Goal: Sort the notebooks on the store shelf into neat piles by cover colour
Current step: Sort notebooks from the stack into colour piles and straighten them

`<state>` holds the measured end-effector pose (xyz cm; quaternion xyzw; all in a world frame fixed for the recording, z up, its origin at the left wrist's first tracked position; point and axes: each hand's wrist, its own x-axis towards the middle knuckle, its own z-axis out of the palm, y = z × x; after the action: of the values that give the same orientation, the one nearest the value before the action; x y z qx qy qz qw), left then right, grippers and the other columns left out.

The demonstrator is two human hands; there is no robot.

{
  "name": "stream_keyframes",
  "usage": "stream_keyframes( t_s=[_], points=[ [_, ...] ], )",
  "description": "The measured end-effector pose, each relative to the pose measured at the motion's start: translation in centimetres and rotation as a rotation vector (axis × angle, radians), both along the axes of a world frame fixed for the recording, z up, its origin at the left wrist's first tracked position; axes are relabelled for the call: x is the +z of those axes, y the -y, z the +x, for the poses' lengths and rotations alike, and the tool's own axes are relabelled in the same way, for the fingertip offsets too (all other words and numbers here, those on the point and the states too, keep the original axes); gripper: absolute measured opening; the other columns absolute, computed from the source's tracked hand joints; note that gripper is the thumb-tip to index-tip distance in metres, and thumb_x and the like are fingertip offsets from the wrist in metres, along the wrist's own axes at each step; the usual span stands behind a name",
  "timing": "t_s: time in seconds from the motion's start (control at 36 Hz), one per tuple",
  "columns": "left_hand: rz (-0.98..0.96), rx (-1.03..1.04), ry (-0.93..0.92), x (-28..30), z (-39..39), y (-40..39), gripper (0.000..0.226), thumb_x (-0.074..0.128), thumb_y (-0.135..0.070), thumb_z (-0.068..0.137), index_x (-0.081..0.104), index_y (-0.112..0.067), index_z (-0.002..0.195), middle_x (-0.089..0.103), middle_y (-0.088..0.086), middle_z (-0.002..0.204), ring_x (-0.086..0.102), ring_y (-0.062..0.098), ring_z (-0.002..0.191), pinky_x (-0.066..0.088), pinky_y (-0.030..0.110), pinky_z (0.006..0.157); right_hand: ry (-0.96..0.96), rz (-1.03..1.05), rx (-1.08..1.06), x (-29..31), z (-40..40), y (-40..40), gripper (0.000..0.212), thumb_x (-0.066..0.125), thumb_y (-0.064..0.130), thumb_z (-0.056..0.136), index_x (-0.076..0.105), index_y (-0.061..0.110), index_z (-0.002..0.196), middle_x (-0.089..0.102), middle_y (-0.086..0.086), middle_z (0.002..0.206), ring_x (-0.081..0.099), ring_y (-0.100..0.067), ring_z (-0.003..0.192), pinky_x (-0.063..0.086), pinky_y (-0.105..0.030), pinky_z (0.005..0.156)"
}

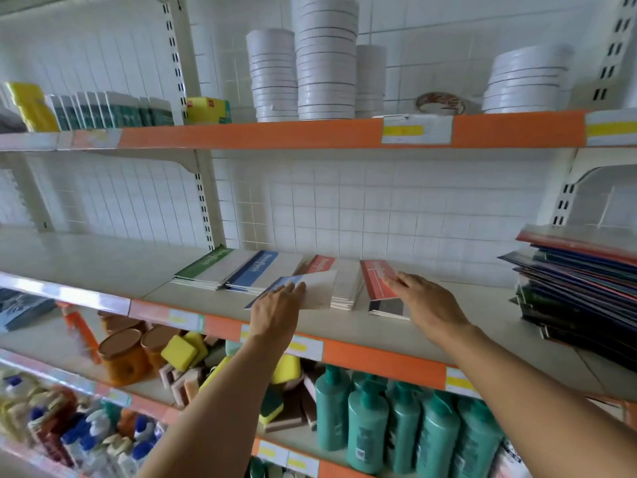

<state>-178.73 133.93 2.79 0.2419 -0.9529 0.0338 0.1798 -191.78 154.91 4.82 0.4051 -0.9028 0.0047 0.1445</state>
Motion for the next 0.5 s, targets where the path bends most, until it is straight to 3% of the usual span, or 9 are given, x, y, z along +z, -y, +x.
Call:
stream_keyframes(
  t_s=[0.25,0.28,0.33,0.39,0.5],
  points=[
    [-0.069,-0.081,-0.007,-0.7,0.3,9.9,0.042,0.04,-0.009,0.097,0.045,-0.023,0.136,0.053,-0.001,0.134,0.054,0.021,0.121,0.044,0.033,0.092,0.031,-0.004,-0.003,-2.2,1.8,11.7,0.08,0.039,-0.011,0.088,0.011,0.025,0.153,0.018,-0.004,0.158,0.029,-0.022,0.14,0.035,-0.032,0.108],
    [-0.073,-0.102,-0.048,-0.8,0.3,11.1,0.04,0.048,-0.007,0.092,0.053,-0.021,0.13,0.059,0.0,0.126,0.06,0.021,0.113,0.047,0.034,0.087,0.03,-0.004,-0.002,-2.4,2.0,12.8,0.08,0.04,-0.012,0.087,0.011,0.024,0.153,0.019,-0.004,0.157,0.03,-0.021,0.139,0.035,-0.031,0.108],
    [-0.073,-0.174,-0.128,-1.1,0.1,13.5,0.038,0.076,-0.002,0.066,0.071,-0.017,0.1,0.07,0.002,0.091,0.071,0.02,0.079,0.054,0.032,0.06,0.031,-0.007,-0.008,-2.9,2.2,14.7,0.077,0.039,-0.01,0.089,0.012,0.024,0.153,0.02,-0.003,0.157,0.03,-0.02,0.139,0.033,-0.03,0.109],
    [-0.096,-0.164,-0.101,-1.7,-0.3,15.6,0.045,0.089,-0.003,0.037,0.074,-0.021,0.075,0.068,-0.004,0.065,0.066,0.015,0.051,0.048,0.025,0.04,0.037,0.0,-0.024,-3.1,2.4,16.2,0.071,0.036,-0.006,0.092,0.014,0.024,0.153,0.021,-0.002,0.157,0.03,-0.019,0.139,0.031,-0.029,0.11],
    [-0.078,-0.231,-0.073,-3.1,-1.2,18.2,0.049,0.094,-0.01,0.029,0.074,-0.025,0.071,0.067,-0.007,0.062,0.065,0.013,0.05,0.046,0.02,0.041,0.066,0.028,-0.068,-3.7,2.0,18.4,0.068,0.034,-0.004,0.092,0.018,0.024,0.152,0.025,-0.004,0.155,0.032,-0.021,0.138,0.031,-0.029,0.109]
  ],
)
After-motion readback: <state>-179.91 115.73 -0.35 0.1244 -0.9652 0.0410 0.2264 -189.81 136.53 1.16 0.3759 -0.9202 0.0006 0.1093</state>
